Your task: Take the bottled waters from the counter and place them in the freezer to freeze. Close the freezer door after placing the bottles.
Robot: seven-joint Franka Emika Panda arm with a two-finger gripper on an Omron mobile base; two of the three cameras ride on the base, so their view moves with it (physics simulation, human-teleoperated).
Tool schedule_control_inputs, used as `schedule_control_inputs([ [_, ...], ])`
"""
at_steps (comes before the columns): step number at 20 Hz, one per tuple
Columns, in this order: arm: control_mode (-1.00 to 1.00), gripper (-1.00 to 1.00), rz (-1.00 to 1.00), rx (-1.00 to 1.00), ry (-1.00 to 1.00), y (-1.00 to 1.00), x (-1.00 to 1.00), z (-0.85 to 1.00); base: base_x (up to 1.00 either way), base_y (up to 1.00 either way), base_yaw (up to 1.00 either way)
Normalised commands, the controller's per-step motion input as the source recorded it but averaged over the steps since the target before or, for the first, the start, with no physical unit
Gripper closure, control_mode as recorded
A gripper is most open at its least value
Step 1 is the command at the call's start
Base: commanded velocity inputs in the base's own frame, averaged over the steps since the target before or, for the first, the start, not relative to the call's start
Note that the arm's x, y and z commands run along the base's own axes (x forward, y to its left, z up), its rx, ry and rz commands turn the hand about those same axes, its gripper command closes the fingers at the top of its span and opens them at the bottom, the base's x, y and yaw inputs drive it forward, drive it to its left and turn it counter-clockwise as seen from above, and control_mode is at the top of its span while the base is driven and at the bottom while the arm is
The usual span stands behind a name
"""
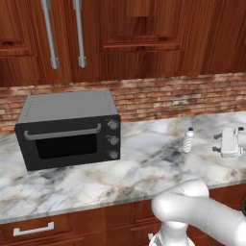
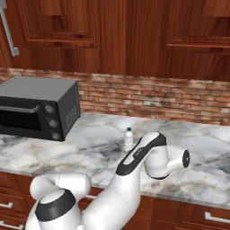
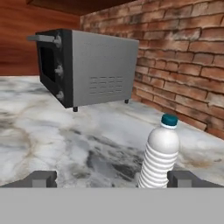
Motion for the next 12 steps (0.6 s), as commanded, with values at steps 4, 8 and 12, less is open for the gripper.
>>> schedule_control_inputs([
  [4,-1.0,-1.0,0.09,-0.02,0.02,0.19,0.25,-0.07,0.0,0.0,0.0],
  [8,-1.0,-1.0,0.09,0.0,-0.07,0.05,0.34,0.0,0.0,0.0,0.0],
  [12,-1.0,-1.0,0.1,0.0,0.0,0.18,0.37,0.0,0.0,0.0,0.0],
])
